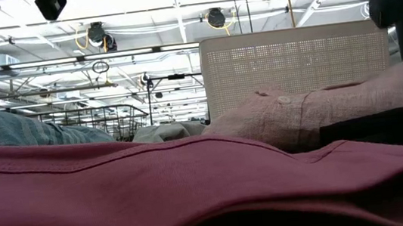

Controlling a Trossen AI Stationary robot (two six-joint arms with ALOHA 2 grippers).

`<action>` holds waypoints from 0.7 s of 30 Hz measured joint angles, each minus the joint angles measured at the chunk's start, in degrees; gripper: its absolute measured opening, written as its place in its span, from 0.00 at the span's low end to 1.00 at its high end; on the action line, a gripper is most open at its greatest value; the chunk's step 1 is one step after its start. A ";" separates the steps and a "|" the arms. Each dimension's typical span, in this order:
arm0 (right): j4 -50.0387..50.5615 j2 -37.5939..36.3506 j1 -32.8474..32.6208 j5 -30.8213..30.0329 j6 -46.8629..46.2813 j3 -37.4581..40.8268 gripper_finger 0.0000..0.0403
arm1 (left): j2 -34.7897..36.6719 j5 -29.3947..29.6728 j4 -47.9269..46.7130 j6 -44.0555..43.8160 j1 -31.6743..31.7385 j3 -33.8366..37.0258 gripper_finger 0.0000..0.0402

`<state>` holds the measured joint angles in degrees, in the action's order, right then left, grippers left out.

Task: Pick & Place Cloths
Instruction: Put the light blue sock into the transparent bin

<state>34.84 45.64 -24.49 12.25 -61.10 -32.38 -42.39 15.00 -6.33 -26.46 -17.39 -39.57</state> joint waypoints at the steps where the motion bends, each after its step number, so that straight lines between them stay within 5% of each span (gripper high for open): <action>1: -2.22 -1.25 0.00 0.68 -0.22 -0.02 0.00 | 0.00 0.00 0.66 -0.02 0.00 0.00 0.60; 10: -32.69 -6.91 0.00 -2.80 3.75 -0.04 0.00 | -2.56 0.51 7.25 0.42 0.00 0.00 0.60; 21: -68.70 -0.37 0.04 -6.69 23.14 -0.07 0.00 | -10.77 1.07 20.00 0.46 0.00 0.00 0.60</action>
<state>-33.86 45.27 -24.45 5.56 -37.96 -32.45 -53.17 16.08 13.67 -26.00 -17.39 -39.57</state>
